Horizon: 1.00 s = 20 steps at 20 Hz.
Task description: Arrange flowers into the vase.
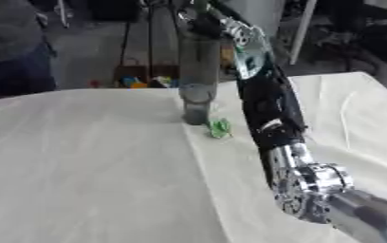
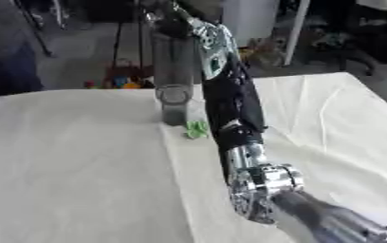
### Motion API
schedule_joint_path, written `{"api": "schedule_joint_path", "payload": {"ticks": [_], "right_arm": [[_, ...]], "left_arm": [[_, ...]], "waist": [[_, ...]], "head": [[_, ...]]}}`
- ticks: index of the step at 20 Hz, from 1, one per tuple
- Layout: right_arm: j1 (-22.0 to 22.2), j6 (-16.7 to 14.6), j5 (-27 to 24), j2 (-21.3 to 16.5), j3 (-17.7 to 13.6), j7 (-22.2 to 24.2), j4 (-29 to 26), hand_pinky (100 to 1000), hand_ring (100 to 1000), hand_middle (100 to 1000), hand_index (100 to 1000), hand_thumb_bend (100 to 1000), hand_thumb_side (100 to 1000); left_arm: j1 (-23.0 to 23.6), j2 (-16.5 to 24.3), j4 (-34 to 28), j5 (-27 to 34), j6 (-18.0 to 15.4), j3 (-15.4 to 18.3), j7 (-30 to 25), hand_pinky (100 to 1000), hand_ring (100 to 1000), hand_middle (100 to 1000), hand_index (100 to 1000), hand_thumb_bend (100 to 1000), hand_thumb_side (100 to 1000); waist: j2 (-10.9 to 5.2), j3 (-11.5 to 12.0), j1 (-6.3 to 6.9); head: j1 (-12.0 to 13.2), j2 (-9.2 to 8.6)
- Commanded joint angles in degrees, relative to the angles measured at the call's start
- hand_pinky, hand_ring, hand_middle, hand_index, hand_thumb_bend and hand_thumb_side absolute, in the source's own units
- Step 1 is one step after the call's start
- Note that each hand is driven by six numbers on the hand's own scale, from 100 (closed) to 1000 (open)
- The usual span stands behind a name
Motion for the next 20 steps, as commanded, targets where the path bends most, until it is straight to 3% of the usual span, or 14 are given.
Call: {"api": "schedule_joint_path", "payload": {"ticks": [1, 11, 20], "right_arm": [[-2.17, -0.67, 1.35, -2.94, 0.32, 3.57, 0.50, 1000, 1000, 980, 916, 181, 890], [-3.74, -1.06, 3.77, -5.53, 0.16, 14.54, 2.44, 1000, 1000, 1000, 989, 300, 937], [-5.28, -2.88, 6.50, -7.09, 0.69, 19.52, 3.57, 1000, 1000, 1000, 996, 354, 940]], "left_arm": [[-0.20, 1.65, -0.97, 0.11, -0.10, 0.60, -0.04, 592, 675, 745, 821, 759, 846], [0.25, 1.90, -0.81, 0.09, -0.14, 0.61, -0.09, 592, 676, 745, 821, 759, 848], [0.63, 2.15, -0.72, 0.05, -0.18, 0.68, -0.07, 592, 677, 745, 822, 760, 848]], "waist": [[-1.15, -0.12, 0.05], [-1.53, -0.41, -0.34], [-1.89, -0.72, -0.82]], "head": [[0.19, -0.28], [0.42, -0.02], [0.67, 0.31]]}}
